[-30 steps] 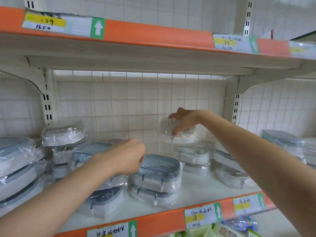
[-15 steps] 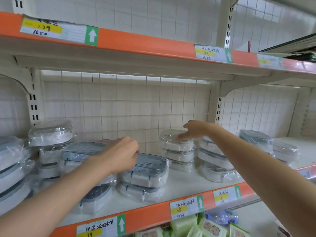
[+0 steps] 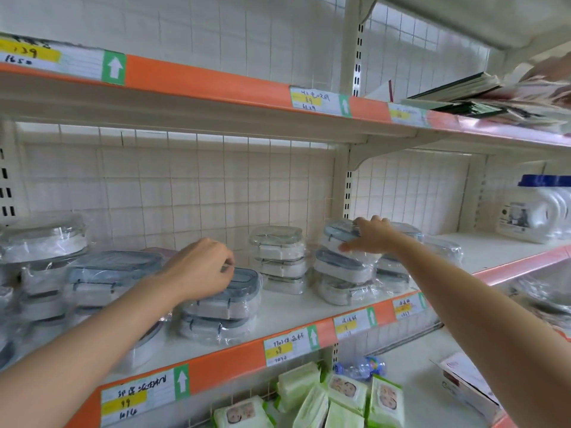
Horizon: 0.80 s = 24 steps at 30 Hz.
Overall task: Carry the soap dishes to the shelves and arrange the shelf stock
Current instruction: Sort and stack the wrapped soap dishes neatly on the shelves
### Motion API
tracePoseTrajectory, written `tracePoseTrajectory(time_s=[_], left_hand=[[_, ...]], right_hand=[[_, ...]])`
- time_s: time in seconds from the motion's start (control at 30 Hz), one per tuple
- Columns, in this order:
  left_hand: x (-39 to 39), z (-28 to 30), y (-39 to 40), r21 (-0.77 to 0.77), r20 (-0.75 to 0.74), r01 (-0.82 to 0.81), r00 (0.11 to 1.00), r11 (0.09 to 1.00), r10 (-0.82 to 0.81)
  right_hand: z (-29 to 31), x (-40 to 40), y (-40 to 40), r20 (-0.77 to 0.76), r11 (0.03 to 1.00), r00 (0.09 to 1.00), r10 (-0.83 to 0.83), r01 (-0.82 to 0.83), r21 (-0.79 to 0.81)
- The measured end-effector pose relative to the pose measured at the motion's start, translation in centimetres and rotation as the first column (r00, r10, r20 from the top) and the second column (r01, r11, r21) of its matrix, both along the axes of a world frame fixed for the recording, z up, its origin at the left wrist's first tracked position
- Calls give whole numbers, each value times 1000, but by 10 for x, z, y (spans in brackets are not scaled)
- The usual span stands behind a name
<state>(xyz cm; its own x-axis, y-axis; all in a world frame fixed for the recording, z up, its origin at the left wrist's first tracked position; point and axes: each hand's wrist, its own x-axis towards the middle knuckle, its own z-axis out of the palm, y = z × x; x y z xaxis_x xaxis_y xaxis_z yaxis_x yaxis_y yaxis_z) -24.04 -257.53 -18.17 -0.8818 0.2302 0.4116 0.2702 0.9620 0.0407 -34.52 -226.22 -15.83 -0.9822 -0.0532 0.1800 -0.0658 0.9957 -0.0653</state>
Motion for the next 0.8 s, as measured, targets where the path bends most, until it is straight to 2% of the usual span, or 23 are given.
tracePoseTrajectory(time_s=[0.2, 0.43, 0.57, 0.8], left_hand=[[6, -3, -20, 12, 39, -96, 995, 995, 95], [24, -2, -43, 52, 7, -117, 993, 992, 117], [34, -8, -56, 44, 13, -99, 995, 994, 98], [46, -13, -55, 58, -44, -58, 997, 997, 61]], right_hand=[[11, 37, -8, -81, 988, 995, 54, -64, -138], [2, 69, -88, -51, 917, 930, 365, -368, -154], [-6, 72, -145, -48, 867, 876, 480, -482, -126], [-20, 71, -186, 36, 864, 865, 500, -496, -91]])
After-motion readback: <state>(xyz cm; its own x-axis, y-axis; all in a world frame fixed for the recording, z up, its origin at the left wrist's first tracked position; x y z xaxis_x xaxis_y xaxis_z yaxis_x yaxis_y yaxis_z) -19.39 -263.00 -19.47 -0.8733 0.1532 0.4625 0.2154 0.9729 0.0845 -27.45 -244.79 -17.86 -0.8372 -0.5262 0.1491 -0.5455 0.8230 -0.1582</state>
